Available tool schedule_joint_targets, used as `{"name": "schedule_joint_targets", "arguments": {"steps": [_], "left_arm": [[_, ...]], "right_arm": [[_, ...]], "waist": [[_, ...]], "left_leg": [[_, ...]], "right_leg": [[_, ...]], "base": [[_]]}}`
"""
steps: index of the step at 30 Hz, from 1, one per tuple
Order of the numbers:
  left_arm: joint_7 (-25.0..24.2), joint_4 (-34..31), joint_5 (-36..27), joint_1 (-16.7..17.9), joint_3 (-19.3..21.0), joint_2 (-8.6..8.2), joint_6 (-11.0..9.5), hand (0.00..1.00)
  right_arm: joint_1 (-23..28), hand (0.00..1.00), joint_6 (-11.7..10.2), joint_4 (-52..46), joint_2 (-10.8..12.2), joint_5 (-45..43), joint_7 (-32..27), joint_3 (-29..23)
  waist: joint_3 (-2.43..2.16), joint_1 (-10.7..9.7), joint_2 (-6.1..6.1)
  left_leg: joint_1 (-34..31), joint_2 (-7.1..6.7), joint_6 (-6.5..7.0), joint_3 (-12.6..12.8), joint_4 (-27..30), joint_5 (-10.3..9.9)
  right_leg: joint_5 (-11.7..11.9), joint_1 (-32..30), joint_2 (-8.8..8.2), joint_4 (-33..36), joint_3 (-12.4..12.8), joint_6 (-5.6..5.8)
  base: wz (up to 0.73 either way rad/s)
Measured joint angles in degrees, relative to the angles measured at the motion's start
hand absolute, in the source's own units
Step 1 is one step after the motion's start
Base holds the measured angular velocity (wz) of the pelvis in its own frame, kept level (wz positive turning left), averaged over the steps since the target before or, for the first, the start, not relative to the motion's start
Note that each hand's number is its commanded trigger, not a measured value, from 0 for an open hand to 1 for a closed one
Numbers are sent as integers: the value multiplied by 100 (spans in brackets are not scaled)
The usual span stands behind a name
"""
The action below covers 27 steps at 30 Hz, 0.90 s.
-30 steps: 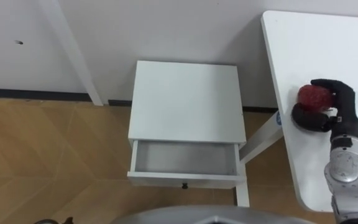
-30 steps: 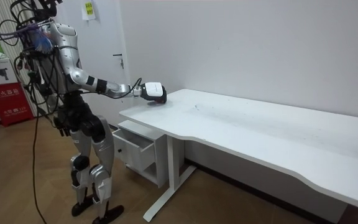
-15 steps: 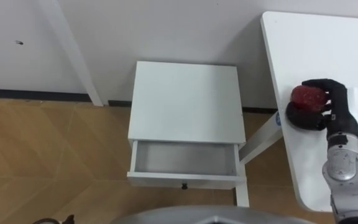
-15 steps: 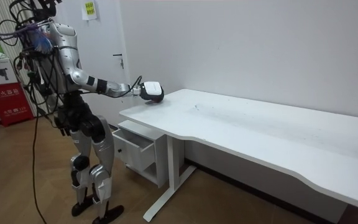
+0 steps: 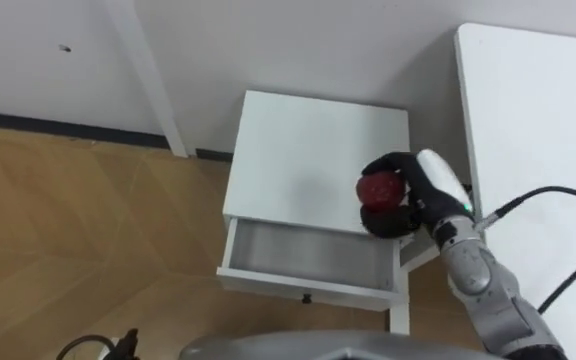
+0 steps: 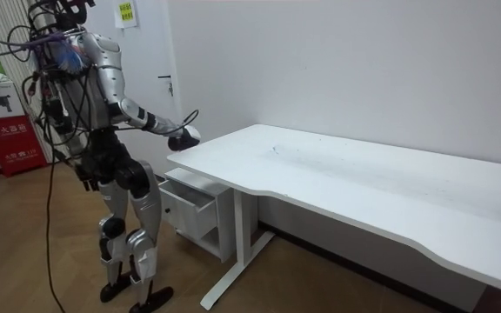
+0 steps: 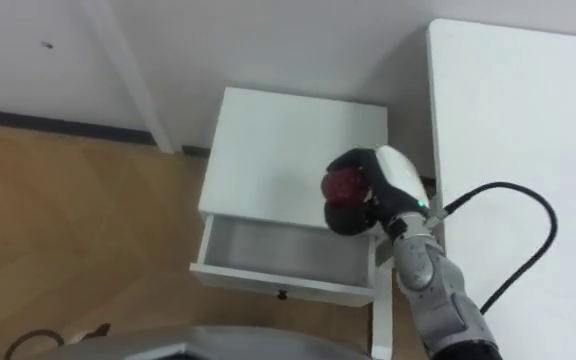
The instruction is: Put apple and close drawer
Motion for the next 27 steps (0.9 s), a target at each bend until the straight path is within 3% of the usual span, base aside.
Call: {"name": "schedule_joint_targets", "arguments": {"steps": [13, 14, 16, 20, 27], "left_arm": [[20, 23, -3, -72, -20, -53, 34, 0], [25, 23, -3, -86, -20, -53, 34, 0], [24, 22, -2, -94, -20, -54, 34, 0], [25, 12, -1, -94, -22, -53, 41, 0], [26, -3, -1, -88, -45, -73, 118, 0]], "right_arm": [[-47, 100, 55, -131, 95, 70, 564, 95], [-46, 58, 55, -131, 108, 69, 574, 95], [-46, 0, 56, -131, 108, 69, 590, 93], [-46, 0, 91, -130, 107, 69, 682, 90], [-11, 0, 112, -72, 106, 68, 745, 91]], "waist": [[-30, 63, -44], [-32, 58, -47], [-28, 50, -42], [-14, 44, -14], [-29, 41, 22]], "left_leg": [[-23, -42, 4, -11, 18, 2], [-23, -43, 4, -11, 18, 2], [-25, -44, 4, -10, 17, 1], [-37, -36, 6, -10, 17, 1], [-94, -43, 6, -9, 49, 1]], "right_leg": [[0, 34, -47, -2, 11, 0], [0, 34, -48, -2, 15, 0], [0, 34, -48, -3, 13, 0], [-1, 32, -39, -3, 2, 1], [-1, 13, -29, -3, -6, 2]], "base": [[5], [0], [0], [1], [0]]}}
